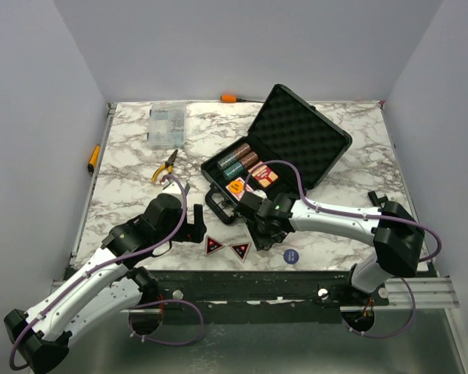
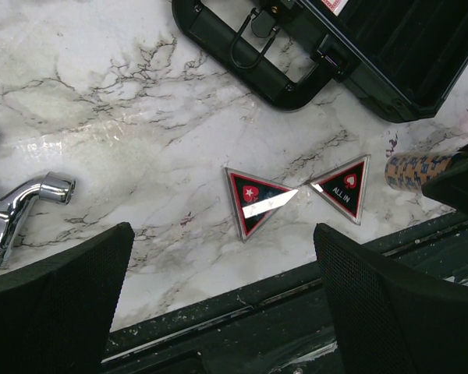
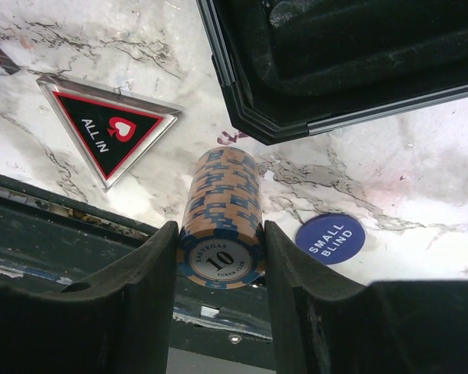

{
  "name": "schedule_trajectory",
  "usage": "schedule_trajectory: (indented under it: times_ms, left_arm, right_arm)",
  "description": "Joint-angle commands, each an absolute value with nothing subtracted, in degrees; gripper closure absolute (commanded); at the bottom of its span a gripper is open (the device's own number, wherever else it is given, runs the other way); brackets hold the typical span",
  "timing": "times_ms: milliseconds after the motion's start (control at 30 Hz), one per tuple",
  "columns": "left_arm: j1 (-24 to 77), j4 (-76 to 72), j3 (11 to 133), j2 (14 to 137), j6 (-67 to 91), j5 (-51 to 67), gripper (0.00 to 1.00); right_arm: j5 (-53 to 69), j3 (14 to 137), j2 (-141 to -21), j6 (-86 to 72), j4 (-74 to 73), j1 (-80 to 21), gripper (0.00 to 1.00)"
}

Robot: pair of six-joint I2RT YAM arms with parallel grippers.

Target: Pack up texas hold em set

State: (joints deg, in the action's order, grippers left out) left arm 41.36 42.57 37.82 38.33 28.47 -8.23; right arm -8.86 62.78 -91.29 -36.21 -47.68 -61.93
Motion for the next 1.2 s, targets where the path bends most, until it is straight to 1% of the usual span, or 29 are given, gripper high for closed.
schedule_trajectory:
  times_ms: [0, 100, 333, 467, 600, 733, 867, 900, 1000, 1067, 1167]
  left_arm:
    - [41.5, 43.1, 39.5, 38.2, 29.0, -9.9, 0.04]
    - [41.5, 43.0, 39.4, 37.4, 28.7, -9.5, 0.03]
    - [41.6, 42.5, 39.2, 36.3, 28.3, -9.2, 0.03]
    - [41.7, 40.6, 38.6, 33.8, 26.6, -6.7, 0.02]
    - [41.7, 34.2, 35.4, 27.5, 23.5, -2.2, 0.02]
    - [41.7, 30.5, 34.2, 22.6, 18.4, -0.1, 0.02]
    - [41.7, 28.8, 35.1, 22.3, 12.9, 3.1, 0.03]
    - [41.7, 28.3, 35.1, 22.4, 11.5, 3.9, 0.04]
    - [41.7, 26.6, 35.0, 23.2, 6.5, 6.3, 0.11]
    - [41.8, 25.2, 34.6, 23.0, 3.1, 7.8, 0.12]
    - [41.8, 22.6, 33.4, 21.3, -3.6, 11.1, 0.11]
  right_arm:
    - [-11.8, 65.7, -90.0, -36.8, -49.7, -62.6, 0.79]
    - [-13.0, 67.7, -89.4, -36.3, -51.4, -62.6, 0.83]
    - [-13.6, 74.3, -88.6, -34.5, -53.5, -62.6, 0.88]
    - [-13.5, 77.6, -88.6, -34.2, -54.2, -62.5, 0.91]
    - [-12.9, 81.6, -88.8, -33.1, -55.1, -62.4, 0.99]
    - [-10.7, 85.0, -89.2, -31.5, -55.7, -61.7, 0.99]
    - [-7.8, 88.2, -89.3, -29.7, -55.8, -61.2, 0.99]
    - [-7.0, 89.0, -89.3, -29.3, -55.7, -61.0, 0.99]
    - [-3.7, 91.3, -89.8, -28.0, -55.6, -60.4, 0.99]
    - [-1.9, 92.6, -90.1, -27.6, -55.6, -60.2, 0.99]
    - [1.8, 93.6, -90.0, -26.8, -54.8, -60.1, 0.99]
